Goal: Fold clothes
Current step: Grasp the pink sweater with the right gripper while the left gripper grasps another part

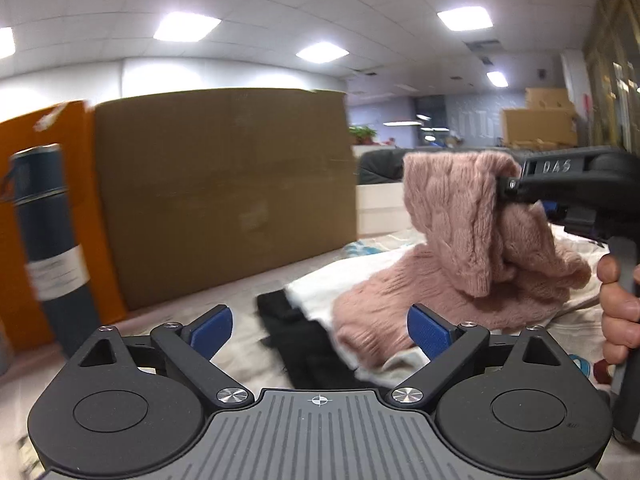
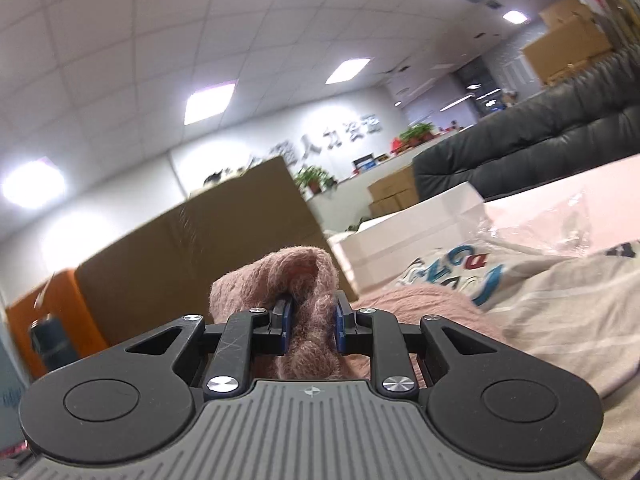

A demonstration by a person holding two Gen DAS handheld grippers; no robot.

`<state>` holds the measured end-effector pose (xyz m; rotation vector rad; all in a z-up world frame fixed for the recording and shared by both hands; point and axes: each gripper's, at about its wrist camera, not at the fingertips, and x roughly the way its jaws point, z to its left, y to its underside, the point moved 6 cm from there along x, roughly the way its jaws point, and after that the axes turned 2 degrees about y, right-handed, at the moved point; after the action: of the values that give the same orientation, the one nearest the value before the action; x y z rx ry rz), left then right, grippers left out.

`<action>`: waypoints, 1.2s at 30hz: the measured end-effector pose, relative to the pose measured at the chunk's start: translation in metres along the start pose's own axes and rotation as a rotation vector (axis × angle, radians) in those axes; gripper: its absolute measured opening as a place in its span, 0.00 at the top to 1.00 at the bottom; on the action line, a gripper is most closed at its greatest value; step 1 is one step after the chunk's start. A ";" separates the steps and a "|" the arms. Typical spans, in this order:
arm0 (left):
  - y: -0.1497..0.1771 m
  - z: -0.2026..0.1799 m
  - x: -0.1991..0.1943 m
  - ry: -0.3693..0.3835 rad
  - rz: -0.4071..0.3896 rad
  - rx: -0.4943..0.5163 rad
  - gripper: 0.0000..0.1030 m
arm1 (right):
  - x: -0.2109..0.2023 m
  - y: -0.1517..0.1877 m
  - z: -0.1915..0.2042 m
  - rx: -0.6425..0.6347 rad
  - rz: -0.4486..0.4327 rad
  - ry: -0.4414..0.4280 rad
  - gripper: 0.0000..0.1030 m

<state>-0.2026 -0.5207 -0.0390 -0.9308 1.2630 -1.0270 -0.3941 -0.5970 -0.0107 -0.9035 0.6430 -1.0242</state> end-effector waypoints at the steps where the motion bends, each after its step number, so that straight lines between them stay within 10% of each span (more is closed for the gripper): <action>1: -0.001 -0.004 0.007 0.026 0.009 0.002 0.07 | -0.003 -0.002 -0.002 0.009 -0.019 0.003 0.82; 4: 0.002 -0.015 0.032 0.105 0.106 0.003 0.09 | -0.011 -0.006 -0.003 0.014 -0.075 0.013 0.82; 7: 0.007 -0.023 0.052 0.177 0.198 -0.008 0.67 | -0.013 -0.007 -0.005 0.010 -0.077 0.016 0.82; 10: 0.008 -0.028 0.048 0.180 0.183 0.003 0.79 | -0.013 -0.005 -0.004 0.001 -0.070 0.014 0.82; 25: -0.033 0.009 -0.077 0.101 -0.089 -0.005 0.87 | -0.102 -0.053 0.054 0.064 -0.283 -0.370 0.83; 36: 0.002 0.109 -0.254 -0.232 -0.123 0.058 0.87 | -0.138 -0.013 0.178 0.101 0.009 -0.664 0.84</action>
<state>-0.0993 -0.2776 0.0423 -1.0612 0.9886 -1.0134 -0.3108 -0.4158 0.0945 -1.0728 0.0366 -0.6774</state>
